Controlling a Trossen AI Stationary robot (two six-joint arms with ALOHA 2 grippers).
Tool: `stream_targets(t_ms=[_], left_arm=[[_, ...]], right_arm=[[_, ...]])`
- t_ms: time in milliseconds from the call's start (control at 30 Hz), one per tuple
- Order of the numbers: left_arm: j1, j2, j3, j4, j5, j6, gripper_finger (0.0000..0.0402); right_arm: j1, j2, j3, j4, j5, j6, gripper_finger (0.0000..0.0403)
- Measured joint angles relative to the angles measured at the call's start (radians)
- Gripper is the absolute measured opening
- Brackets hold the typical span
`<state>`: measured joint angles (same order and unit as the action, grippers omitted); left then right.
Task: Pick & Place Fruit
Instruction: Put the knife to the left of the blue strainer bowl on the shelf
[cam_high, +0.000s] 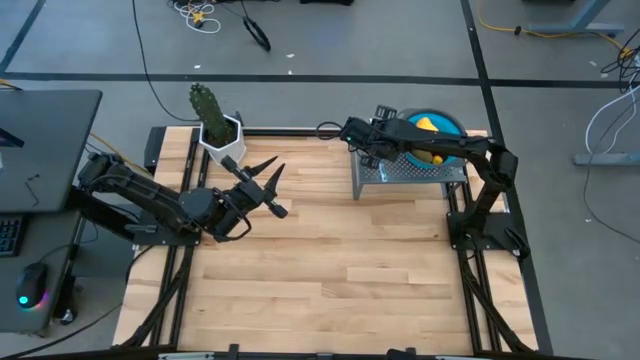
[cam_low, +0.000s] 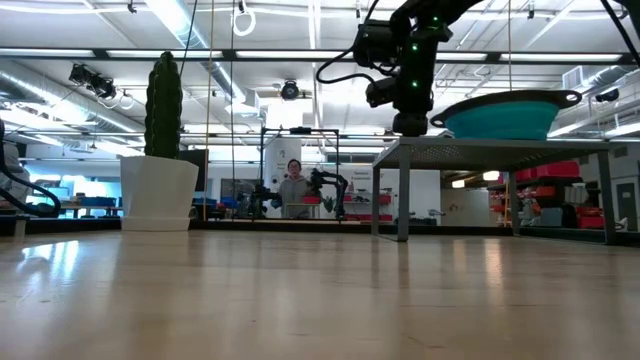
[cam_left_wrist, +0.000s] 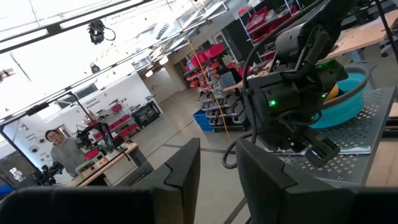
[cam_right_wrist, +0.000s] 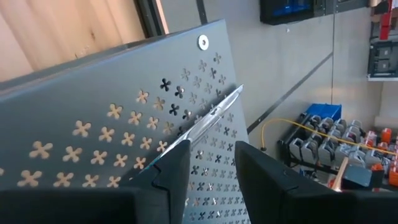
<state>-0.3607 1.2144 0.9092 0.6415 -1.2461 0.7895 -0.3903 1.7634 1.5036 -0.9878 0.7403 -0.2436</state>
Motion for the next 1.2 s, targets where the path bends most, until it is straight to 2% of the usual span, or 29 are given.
stream_targets(t_ms=[167, 333, 400, 633, 1200], left_arm=[[0.0, 0.0, 0.0, 0.0, 0.0, 0.0, 0.0112], [0.0, 0.0, 0.0, 0.0, 0.0, 0.0, 0.0112], [0.0, 0.0, 0.0, 0.0, 0.0, 0.0, 0.0112], [0.0, 0.0, 0.0, 0.0, 0.0, 0.0, 0.0112], [0.0, 0.0, 0.0, 0.0, 0.0, 0.0, 0.0112]], right_arm=[[0.011, 0.0, 0.0, 0.032, -0.016, 0.018, 0.0137], [0.013, -0.001, 0.0, 0.063, -0.158, 0.02, 0.0137], [0.012, -0.001, 0.0, 0.06, -0.182, 0.028, 0.0137], [-0.003, -0.001, 0.0, 0.004, -0.106, 0.046, 0.0137], [-0.017, -0.001, 0.0, -0.036, -0.104, 0.08, 0.0137]])
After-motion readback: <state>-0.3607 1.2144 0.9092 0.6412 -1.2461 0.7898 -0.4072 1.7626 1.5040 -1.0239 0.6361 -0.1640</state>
